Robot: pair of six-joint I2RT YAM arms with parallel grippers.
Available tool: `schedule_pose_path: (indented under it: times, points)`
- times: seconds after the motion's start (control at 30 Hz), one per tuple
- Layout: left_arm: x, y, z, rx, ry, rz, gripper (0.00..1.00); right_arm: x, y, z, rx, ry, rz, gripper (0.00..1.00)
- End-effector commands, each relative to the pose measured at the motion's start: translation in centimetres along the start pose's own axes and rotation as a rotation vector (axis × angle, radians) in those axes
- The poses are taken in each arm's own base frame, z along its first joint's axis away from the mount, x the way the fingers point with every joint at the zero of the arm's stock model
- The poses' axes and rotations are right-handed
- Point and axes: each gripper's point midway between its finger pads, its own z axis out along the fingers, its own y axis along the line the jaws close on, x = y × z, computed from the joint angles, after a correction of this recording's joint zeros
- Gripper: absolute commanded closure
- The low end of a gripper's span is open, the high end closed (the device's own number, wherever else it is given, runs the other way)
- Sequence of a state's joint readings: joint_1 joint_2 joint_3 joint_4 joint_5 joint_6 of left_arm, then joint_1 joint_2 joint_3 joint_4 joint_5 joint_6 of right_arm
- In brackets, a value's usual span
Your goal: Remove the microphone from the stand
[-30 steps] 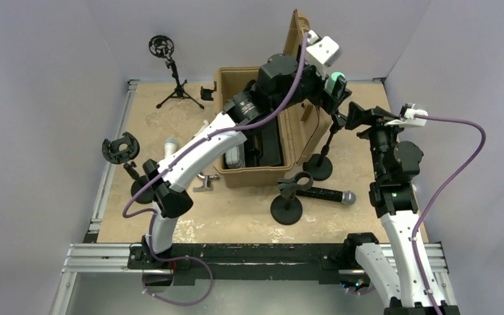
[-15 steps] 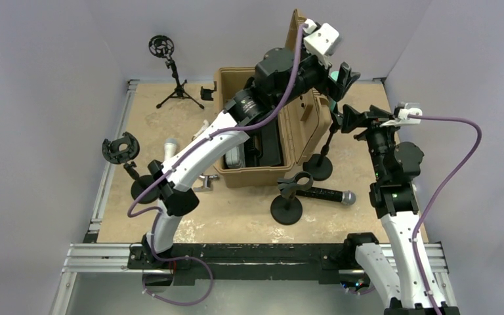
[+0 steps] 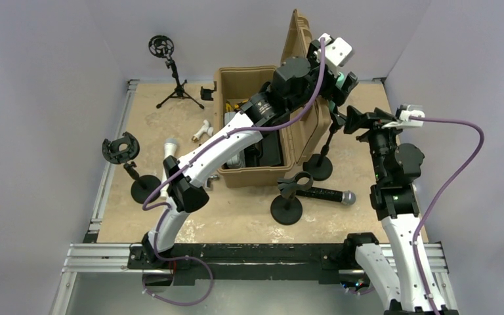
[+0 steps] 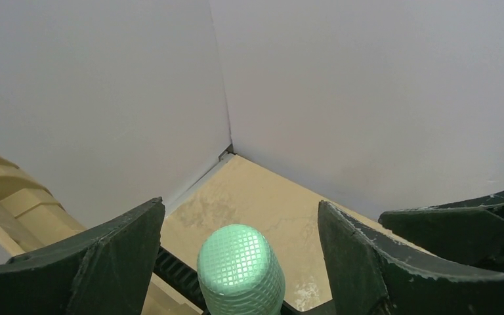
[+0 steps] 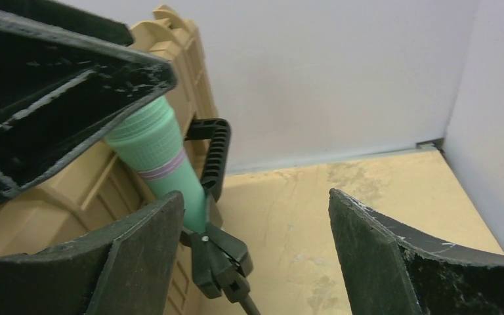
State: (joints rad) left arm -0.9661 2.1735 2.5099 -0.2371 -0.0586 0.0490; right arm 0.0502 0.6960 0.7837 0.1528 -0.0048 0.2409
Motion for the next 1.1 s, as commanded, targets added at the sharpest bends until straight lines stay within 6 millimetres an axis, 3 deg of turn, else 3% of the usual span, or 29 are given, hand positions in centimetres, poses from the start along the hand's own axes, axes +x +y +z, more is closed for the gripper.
schedule_pose_path:
  times: [0.0, 0.17, 0.43, 0.57, 0.77, 1.07]
  points:
    - [0.8, 0.5, -0.9, 0.004, 0.06, 0.035, 0.16, -2.7, -2.0, -1.2, 0.129, -0.073, -0.014, 0.21]
    - [1.2, -0.3, -2.5, 0.062, 0.126, 0.051, 0.19, -2.1, -1.7, -1.0, 0.102, -0.073, -0.028, 0.2]
    - [1.1, -1.3, -3.9, 0.123, 0.164, 0.035, 0.21, 0.3, 2.4, 0.4, -0.164, -0.06, -0.043, 0.18]
    - [0.4, -1.4, -4.1, 0.132, 0.151, 0.03, 0.17, 0.8, 2.7, 0.7, -0.186, -0.059, -0.038, 0.18]
    - [-2.5, -1.6, -4.8, 0.146, 0.083, 0.004, 0.07, -1.0, 2.8, 0.3, -0.183, -0.126, -0.058, 0.17]
    - [-10.4, -2.8, -10.0, 0.234, -0.042, -0.113, 0.03, 0.5, 2.9, 0.8, -0.192, -0.031, -0.054, 0.16]
